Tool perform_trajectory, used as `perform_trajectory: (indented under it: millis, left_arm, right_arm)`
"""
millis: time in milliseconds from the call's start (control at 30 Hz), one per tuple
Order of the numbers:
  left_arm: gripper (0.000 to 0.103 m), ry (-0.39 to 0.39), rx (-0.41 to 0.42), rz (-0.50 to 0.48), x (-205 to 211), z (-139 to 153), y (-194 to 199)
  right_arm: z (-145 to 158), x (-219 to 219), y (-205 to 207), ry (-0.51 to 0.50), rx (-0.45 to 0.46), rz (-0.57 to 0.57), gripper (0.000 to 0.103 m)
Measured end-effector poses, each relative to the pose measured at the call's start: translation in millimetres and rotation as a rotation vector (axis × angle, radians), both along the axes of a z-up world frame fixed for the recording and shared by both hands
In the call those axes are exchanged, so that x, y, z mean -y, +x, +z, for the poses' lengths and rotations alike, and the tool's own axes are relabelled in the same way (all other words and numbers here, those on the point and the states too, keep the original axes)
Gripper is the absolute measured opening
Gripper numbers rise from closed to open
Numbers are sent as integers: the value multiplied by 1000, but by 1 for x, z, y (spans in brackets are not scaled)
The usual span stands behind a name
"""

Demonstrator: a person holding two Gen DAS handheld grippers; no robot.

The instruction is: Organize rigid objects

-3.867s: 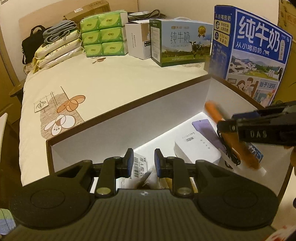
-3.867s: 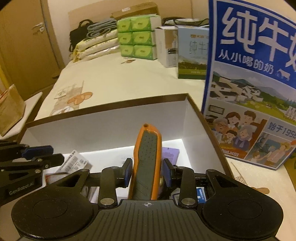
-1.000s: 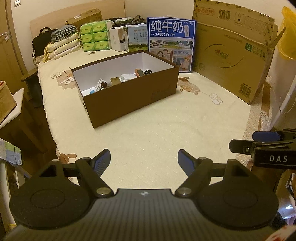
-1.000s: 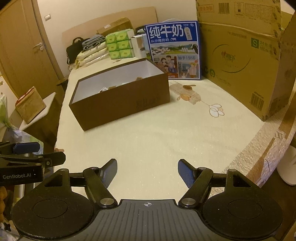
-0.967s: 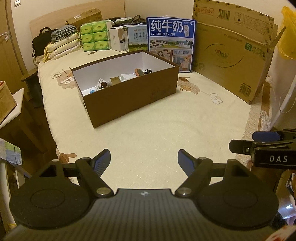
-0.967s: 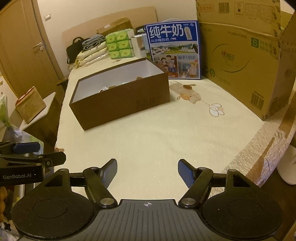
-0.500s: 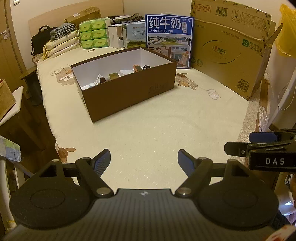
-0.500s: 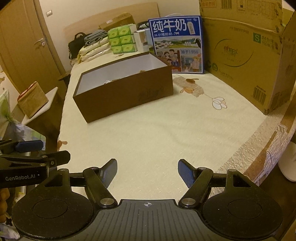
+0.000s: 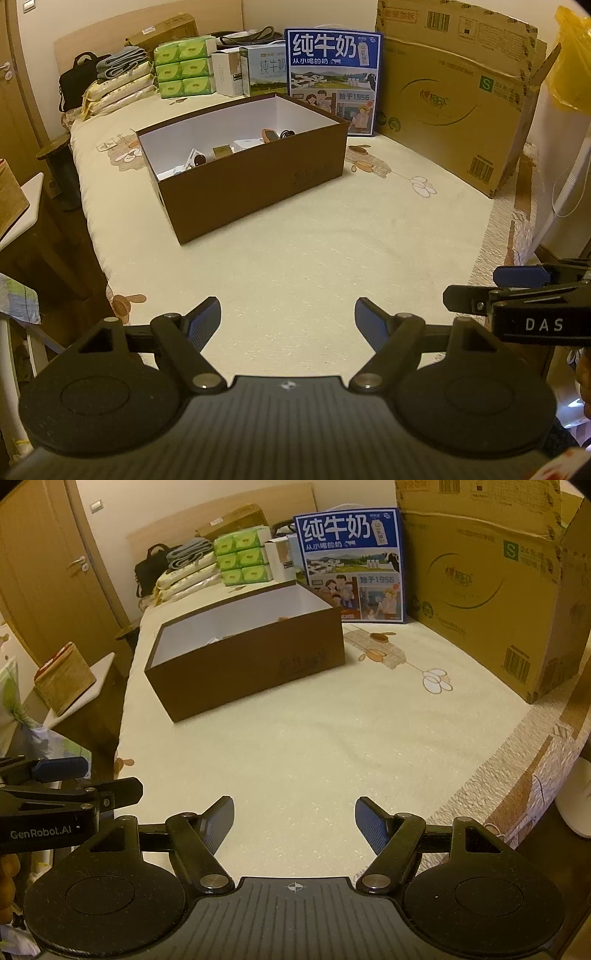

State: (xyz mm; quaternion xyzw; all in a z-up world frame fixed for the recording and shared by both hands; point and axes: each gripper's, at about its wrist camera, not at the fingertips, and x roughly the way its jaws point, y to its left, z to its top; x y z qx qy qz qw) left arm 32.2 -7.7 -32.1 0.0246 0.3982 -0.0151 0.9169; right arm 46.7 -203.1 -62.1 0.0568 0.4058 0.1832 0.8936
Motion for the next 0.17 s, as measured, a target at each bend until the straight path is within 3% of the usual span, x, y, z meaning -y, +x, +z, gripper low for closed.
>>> perform_trajectory:
  millis: [167]
  left_arm:
    - [77,0,-4,-2,0,-2,1]
  right_arm:
    - [0,1,-1,3,-1,-4,70]
